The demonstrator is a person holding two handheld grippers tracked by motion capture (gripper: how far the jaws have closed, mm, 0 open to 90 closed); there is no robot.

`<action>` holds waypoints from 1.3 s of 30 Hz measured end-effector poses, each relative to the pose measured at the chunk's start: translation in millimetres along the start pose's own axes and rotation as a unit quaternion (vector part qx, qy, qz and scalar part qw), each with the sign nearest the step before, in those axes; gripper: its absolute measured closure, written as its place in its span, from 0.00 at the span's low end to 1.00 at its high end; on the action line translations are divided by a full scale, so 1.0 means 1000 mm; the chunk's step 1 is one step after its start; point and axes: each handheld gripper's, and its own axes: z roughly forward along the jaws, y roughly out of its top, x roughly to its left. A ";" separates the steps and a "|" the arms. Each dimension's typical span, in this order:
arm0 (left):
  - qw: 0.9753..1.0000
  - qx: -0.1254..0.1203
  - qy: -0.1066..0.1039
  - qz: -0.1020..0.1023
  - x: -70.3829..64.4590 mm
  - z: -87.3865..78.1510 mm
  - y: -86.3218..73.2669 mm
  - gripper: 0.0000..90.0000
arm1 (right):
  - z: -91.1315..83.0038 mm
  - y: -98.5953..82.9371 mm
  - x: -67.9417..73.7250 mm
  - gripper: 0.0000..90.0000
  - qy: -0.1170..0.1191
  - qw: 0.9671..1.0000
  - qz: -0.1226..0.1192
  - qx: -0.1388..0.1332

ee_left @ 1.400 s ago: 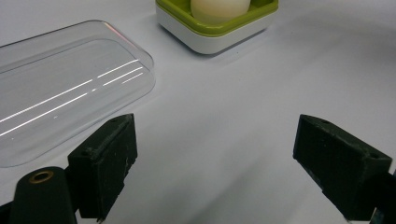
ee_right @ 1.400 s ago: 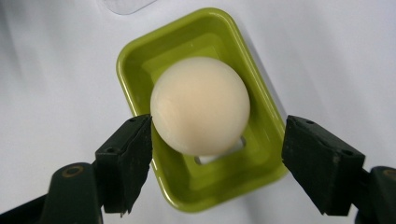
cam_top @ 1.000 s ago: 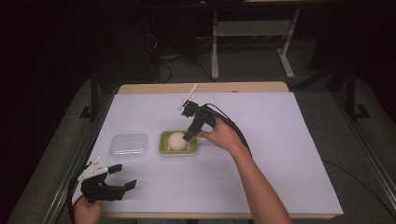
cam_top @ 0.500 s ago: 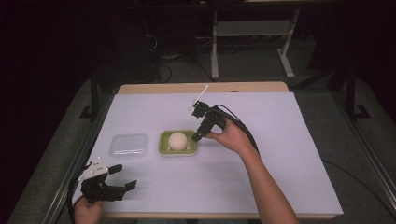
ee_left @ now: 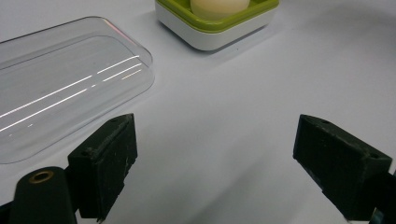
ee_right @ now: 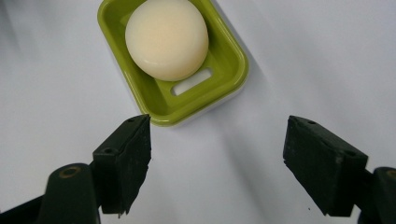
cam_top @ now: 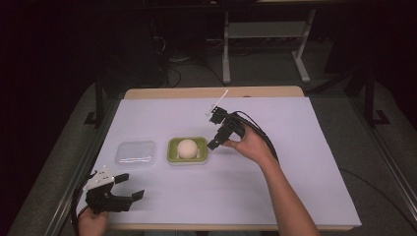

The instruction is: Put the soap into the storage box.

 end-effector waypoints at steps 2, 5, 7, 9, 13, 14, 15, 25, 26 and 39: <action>1.000 0.000 0.000 0.000 0.000 0.000 0.000 0.14 | -0.002 -0.001 0.000 0.26 0.000 1.000 -0.001 0.000; 1.000 -0.001 0.000 0.002 0.000 0.000 0.000 0.14 | -0.005 -0.004 -0.001 0.26 -0.002 1.000 -0.001 0.000; 1.000 0.000 -0.001 0.001 0.000 0.000 0.000 0.14 | -0.006 -0.005 -0.001 0.26 -0.003 1.000 0.003 -0.001; 1.000 -0.002 -0.002 -0.002 0.000 0.001 0.000 0.14 | -0.007 -0.006 -0.002 0.26 -0.004 1.000 0.001 -0.001; 1.000 0.001 -0.002 0.001 -0.001 0.001 0.000 0.14 | -0.007 -0.010 -0.001 0.26 -0.011 1.000 0.002 0.004; 1.000 0.003 -0.001 0.001 -0.001 0.000 0.000 0.14 | -0.007 -0.011 -0.001 0.26 -0.009 1.000 0.002 0.003; 1.000 0.002 -0.001 0.002 -0.001 0.001 0.000 0.14 | -0.008 -0.012 -0.001 0.26 -0.009 1.000 0.003 0.003; 1.000 0.002 -0.002 0.001 -0.002 0.002 0.000 0.14 | -0.014 -0.028 -0.007 0.25 -0.004 1.000 0.015 -0.010; 1.000 0.002 -0.003 0.000 -0.002 0.002 0.000 0.14 | -0.015 -0.030 -0.008 0.25 -0.005 1.000 0.016 -0.008; 1.000 0.004 -0.002 0.003 -0.002 0.002 0.000 0.14 | -0.023 -0.054 -0.013 0.25 -0.007 0.999 0.038 -0.023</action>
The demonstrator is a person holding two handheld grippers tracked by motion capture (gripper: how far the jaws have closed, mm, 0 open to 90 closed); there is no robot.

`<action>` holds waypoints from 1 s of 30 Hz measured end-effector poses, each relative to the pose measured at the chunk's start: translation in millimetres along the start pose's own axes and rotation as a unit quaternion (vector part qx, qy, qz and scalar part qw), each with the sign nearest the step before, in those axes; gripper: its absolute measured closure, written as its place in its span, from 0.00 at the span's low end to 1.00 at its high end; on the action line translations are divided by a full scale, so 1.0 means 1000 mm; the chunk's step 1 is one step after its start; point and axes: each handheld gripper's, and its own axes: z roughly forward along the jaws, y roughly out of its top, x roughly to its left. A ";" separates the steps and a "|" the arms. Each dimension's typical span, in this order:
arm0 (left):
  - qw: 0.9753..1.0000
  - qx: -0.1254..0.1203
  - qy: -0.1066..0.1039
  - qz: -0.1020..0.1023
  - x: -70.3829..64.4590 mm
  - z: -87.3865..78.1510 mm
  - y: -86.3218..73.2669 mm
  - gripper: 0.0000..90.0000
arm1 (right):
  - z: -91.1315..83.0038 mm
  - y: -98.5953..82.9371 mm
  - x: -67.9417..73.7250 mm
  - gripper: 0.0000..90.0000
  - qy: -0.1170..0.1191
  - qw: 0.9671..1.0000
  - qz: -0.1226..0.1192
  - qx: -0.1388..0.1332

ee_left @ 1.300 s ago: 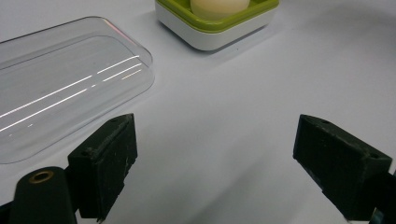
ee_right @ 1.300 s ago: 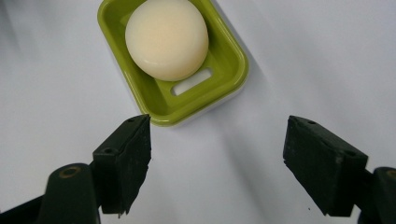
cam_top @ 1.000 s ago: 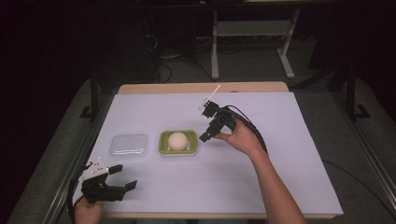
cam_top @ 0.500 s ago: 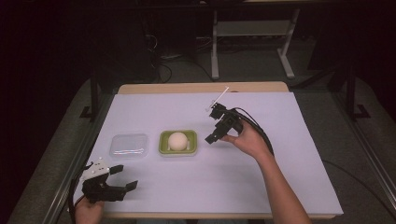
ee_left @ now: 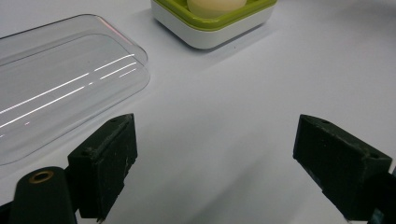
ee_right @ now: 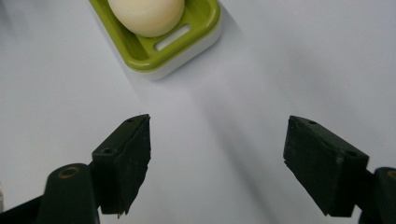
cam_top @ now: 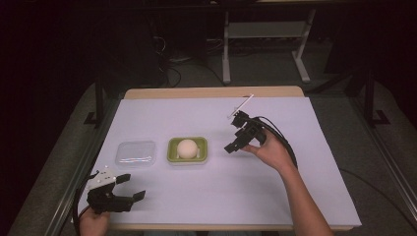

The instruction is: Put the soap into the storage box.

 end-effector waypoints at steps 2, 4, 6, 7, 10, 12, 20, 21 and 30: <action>1.000 0.000 0.001 -0.001 0.000 0.000 0.000 0.14 | -0.001 -0.005 -0.001 0.25 -0.001 1.000 0.003 -0.005; 1.000 0.001 0.002 0.000 0.000 0.000 0.000 0.14 | -0.003 -0.011 -0.004 0.25 -0.002 1.000 0.009 -0.007; 1.000 0.002 0.002 -0.001 0.000 0.000 0.000 0.14 | -0.004 -0.014 -0.005 0.25 -0.001 1.000 0.014 -0.008; 1.000 0.001 0.002 0.000 0.000 0.000 0.000 0.14 | -0.006 -0.018 -0.006 0.25 0.000 1.000 0.019 -0.012; 1.000 0.002 0.003 0.002 0.000 0.000 0.000 0.14 | -0.008 -0.021 -0.007 0.24 -0.002 1.000 0.022 -0.011; 1.000 0.001 0.003 -0.001 0.000 0.001 0.000 0.14 | -0.011 -0.027 -0.008 0.24 -0.002 1.000 0.025 -0.016; 1.000 0.002 0.003 0.001 0.000 0.001 0.000 0.14 | -0.015 -0.040 -0.010 0.24 -0.006 0.999 0.028 -0.022; 1.000 0.002 0.003 0.000 0.000 0.001 0.000 0.14 | -0.016 -0.042 -0.010 0.24 -0.006 0.999 0.029 -0.018; 1.000 0.002 0.002 -0.001 0.000 0.002 0.000 0.14 | -0.023 -0.060 -0.013 0.24 -0.011 0.999 0.036 -0.025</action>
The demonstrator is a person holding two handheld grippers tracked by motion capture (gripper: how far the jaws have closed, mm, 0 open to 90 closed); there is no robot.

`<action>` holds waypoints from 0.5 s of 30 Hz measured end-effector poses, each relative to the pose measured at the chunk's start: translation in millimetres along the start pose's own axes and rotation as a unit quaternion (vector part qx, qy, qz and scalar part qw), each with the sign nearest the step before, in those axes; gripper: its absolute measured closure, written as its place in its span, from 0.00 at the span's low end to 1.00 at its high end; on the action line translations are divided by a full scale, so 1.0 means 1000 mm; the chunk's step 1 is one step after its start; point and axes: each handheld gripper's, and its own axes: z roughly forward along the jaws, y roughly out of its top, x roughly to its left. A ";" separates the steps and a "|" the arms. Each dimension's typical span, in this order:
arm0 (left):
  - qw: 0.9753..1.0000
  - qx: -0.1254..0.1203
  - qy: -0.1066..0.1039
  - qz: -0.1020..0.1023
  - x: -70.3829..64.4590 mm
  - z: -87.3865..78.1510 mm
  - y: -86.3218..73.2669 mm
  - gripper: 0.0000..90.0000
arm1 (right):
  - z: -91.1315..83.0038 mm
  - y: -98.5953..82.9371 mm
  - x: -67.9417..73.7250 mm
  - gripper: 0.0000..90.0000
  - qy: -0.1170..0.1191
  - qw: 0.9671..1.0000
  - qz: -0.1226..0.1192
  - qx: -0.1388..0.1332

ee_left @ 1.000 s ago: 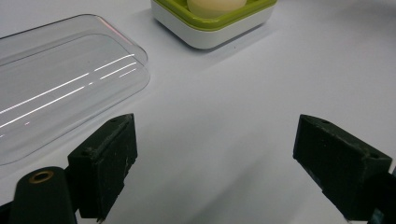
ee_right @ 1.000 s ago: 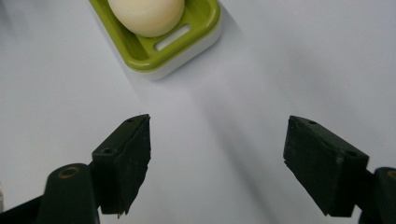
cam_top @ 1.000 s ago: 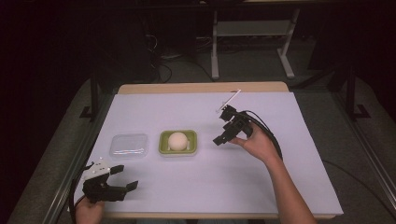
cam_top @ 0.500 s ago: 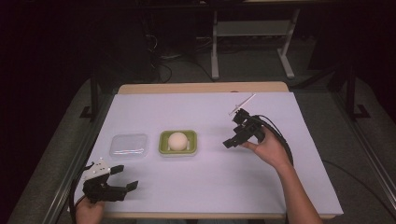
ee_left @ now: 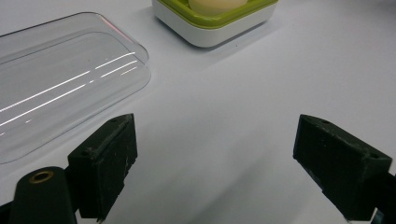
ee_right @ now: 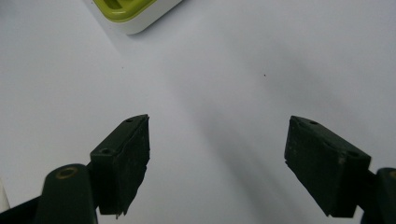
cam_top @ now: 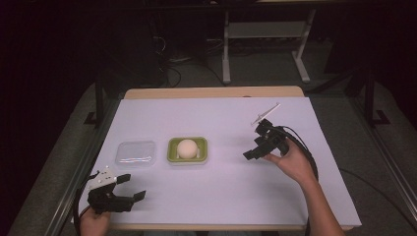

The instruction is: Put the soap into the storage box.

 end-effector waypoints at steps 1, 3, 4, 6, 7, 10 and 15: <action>1.000 0.000 0.000 0.000 0.000 0.000 0.000 0.14 | 0.000 0.000 0.000 0.24 0.000 1.000 0.000 0.000; 1.000 0.001 0.000 0.000 0.000 0.000 0.000 0.14 | -0.001 -0.003 -0.001 0.24 -0.002 1.000 0.003 -0.001; 1.000 0.001 0.000 0.001 0.000 0.000 0.000 0.14 | -0.003 -0.007 -0.002 0.24 -0.003 1.000 0.005 0.000; 1.000 0.000 0.000 0.000 0.000 -0.001 0.000 0.14 | -0.003 -0.009 -0.002 0.24 -0.003 1.000 0.004 -0.003; 1.000 0.000 0.001 0.001 0.000 -0.001 0.000 0.14 | -0.004 -0.011 -0.003 0.24 -0.004 1.000 0.006 -0.004; 1.000 -0.001 0.001 0.001 0.000 -0.001 0.000 0.14 | -0.005 -0.019 -0.006 0.24 -0.004 1.000 0.013 -0.005; 1.000 0.000 0.002 0.001 0.000 -0.001 0.000 0.14 | -0.007 -0.027 -0.009 0.24 -0.004 1.000 0.021 -0.010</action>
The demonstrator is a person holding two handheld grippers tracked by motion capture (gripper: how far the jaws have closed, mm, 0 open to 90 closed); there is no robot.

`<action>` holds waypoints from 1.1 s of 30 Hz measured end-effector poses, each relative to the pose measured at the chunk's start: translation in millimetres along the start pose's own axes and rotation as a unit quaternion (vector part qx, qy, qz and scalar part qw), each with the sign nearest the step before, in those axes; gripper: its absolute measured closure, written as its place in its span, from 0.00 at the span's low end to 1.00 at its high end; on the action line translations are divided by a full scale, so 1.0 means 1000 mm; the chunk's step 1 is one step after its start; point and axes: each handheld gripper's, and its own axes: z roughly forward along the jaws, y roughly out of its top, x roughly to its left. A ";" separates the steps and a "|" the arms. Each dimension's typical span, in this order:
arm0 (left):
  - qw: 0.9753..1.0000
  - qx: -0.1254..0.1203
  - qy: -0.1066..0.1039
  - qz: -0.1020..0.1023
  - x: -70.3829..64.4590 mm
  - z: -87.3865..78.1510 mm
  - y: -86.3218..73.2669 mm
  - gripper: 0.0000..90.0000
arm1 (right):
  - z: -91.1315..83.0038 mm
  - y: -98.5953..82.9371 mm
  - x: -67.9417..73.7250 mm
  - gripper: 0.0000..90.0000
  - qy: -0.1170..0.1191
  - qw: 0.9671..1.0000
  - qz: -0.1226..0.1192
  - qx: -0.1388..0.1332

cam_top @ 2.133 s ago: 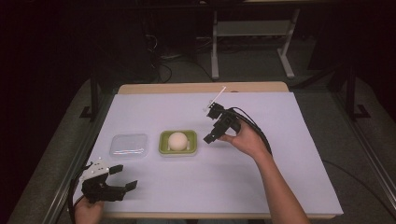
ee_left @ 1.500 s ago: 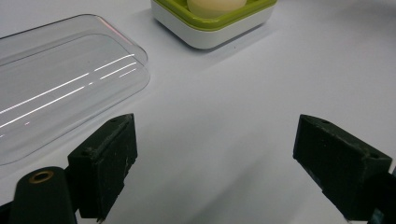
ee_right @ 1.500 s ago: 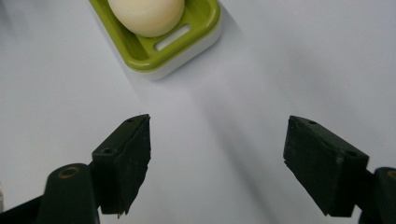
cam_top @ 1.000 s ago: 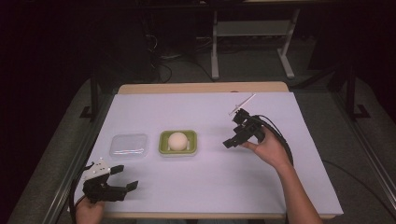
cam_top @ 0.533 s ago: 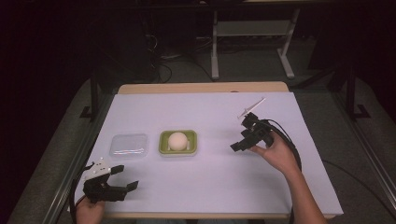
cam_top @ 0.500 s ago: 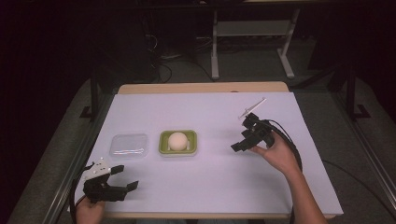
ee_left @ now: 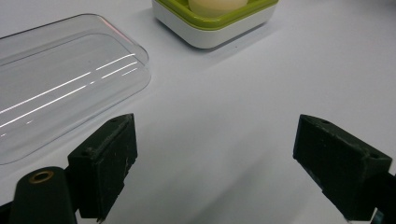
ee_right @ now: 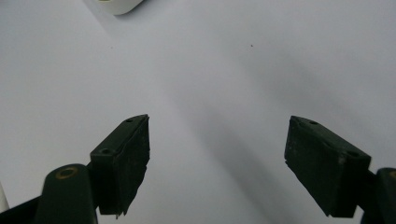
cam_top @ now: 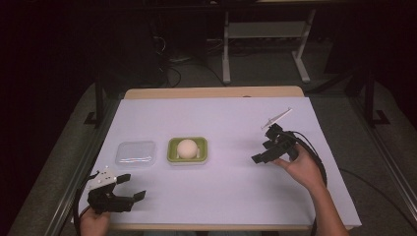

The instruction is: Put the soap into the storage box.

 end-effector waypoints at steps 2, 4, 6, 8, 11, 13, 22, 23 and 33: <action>1.000 0.001 0.000 0.000 0.000 0.000 0.000 0.14 | -0.002 -0.004 -0.001 0.24 0.000 1.000 0.004 -0.003; 1.000 0.001 0.000 -0.001 0.000 0.000 0.000 0.14 | -0.003 -0.008 -0.002 0.24 0.001 1.000 0.006 -0.005; 1.000 0.002 0.000 0.000 0.000 0.001 0.000 0.14 | -0.004 -0.013 -0.003 0.24 0.001 1.000 0.011 -0.007; 1.000 0.002 0.000 0.002 0.000 0.001 0.000 0.14 | -0.006 -0.018 -0.004 0.24 0.000 1.000 0.015 -0.010; 1.000 0.001 0.000 0.000 0.000 0.001 0.000 0.14 | -0.009 -0.023 -0.005 0.24 -0.001 1.000 0.018 -0.015; 1.000 0.001 0.000 0.001 0.000 0.001 0.000 0.14 | -0.009 -0.025 -0.005 0.24 -0.001 1.000 0.016 -0.017; 1.000 0.001 0.001 0.001 -0.001 0.001 0.000 0.14 | -0.012 -0.043 -0.006 0.25 -0.007 0.999 0.025 -0.022; 1.000 0.001 0.001 0.001 -0.001 0.002 0.000 0.14 | -0.012 -0.045 -0.006 0.25 -0.008 0.999 0.026 -0.024; 1.000 0.003 0.001 -0.004 -0.001 0.002 -0.001 0.14 | -0.016 -0.066 -0.004 0.25 -0.017 0.999 0.029 -0.029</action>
